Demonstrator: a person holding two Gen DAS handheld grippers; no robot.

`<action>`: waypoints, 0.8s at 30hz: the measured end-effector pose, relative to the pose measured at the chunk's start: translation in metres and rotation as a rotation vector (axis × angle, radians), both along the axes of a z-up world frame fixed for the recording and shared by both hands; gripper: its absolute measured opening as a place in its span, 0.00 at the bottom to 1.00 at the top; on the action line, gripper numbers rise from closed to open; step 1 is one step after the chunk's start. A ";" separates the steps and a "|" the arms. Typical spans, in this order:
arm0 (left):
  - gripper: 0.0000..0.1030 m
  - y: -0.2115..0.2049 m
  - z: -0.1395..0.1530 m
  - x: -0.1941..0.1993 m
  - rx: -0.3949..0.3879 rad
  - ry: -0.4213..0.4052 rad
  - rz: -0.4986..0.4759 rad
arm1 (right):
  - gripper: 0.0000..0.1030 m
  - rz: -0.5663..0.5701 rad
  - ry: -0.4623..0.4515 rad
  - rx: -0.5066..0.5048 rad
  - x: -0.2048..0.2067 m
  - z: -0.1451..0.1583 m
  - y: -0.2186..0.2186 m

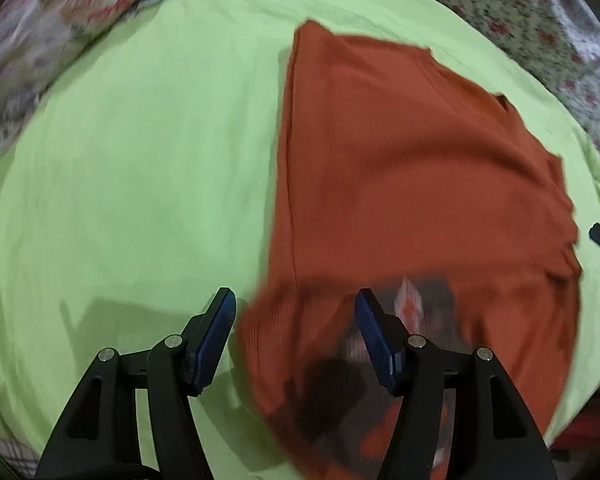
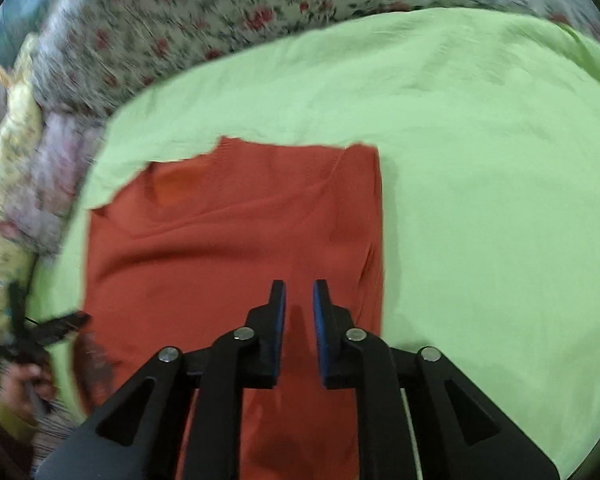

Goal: Fold small clothes

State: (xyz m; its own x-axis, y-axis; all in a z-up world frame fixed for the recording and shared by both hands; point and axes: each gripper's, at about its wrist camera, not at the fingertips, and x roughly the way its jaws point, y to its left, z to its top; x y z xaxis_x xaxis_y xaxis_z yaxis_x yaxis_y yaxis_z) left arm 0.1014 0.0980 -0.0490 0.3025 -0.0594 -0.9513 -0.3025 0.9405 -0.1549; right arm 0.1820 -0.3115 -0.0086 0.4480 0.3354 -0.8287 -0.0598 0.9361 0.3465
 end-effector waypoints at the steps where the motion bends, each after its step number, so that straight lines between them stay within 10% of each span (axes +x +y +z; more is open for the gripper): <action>1: 0.61 -0.003 0.000 -0.014 -0.017 0.010 -0.006 | 0.32 -0.013 -0.005 0.025 -0.024 0.005 -0.001; 11: 0.66 -0.044 -0.012 -0.098 -0.291 0.082 -0.043 | 0.36 -0.096 0.067 0.076 -0.168 -0.006 0.016; 16: 0.76 -0.084 -0.026 -0.096 -0.240 0.143 -0.068 | 0.36 -0.134 0.103 0.104 -0.209 -0.015 0.018; 21: 0.50 -0.099 -0.029 -0.096 -0.098 0.133 -0.172 | 0.36 -0.129 0.131 0.094 -0.236 -0.022 0.030; 24: 0.39 -0.081 -0.029 -0.115 -0.146 0.114 -0.174 | 0.42 -0.126 0.137 0.104 -0.252 -0.024 0.037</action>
